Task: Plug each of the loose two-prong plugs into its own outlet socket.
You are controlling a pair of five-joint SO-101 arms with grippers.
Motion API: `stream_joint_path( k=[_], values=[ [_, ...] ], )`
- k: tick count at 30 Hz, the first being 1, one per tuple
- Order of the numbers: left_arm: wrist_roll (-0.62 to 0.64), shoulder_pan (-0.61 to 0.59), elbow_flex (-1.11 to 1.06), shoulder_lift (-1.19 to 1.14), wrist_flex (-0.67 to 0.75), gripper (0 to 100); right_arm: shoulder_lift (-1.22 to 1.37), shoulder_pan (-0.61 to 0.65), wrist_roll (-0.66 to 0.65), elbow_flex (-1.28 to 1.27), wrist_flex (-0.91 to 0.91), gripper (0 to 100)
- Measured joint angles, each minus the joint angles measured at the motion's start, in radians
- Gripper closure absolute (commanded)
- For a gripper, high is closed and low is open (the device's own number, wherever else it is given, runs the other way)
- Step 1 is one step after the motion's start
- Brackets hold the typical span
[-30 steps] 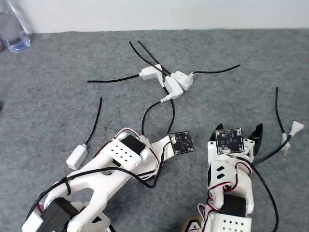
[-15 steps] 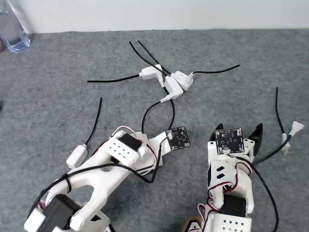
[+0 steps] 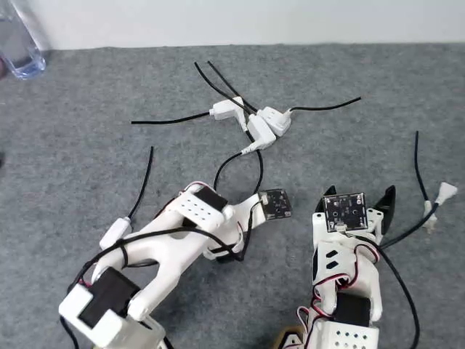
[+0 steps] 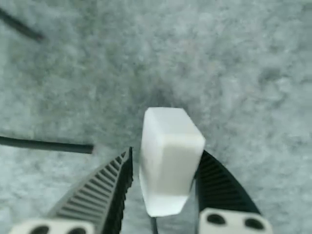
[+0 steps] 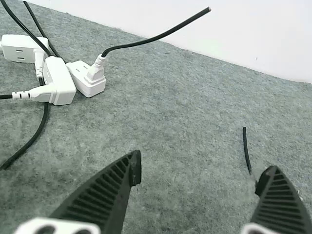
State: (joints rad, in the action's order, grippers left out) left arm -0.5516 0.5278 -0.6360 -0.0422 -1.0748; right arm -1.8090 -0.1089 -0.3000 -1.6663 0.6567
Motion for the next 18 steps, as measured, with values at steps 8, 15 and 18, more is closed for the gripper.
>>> stream_joint_path(
  k=[8,15,18],
  values=[
    [-0.101,-0.051,0.164,-0.021,-0.157,82,0.000,0.000,0.000,0.000,0.000,63.0],
    [-0.133,-0.132,0.276,-0.101,-0.181,82,0.000,0.000,0.000,0.000,0.000,63.0],
    [-0.133,-0.146,0.310,-0.140,-0.190,82,0.000,0.000,0.000,0.000,0.000,63.0]
  ],
)
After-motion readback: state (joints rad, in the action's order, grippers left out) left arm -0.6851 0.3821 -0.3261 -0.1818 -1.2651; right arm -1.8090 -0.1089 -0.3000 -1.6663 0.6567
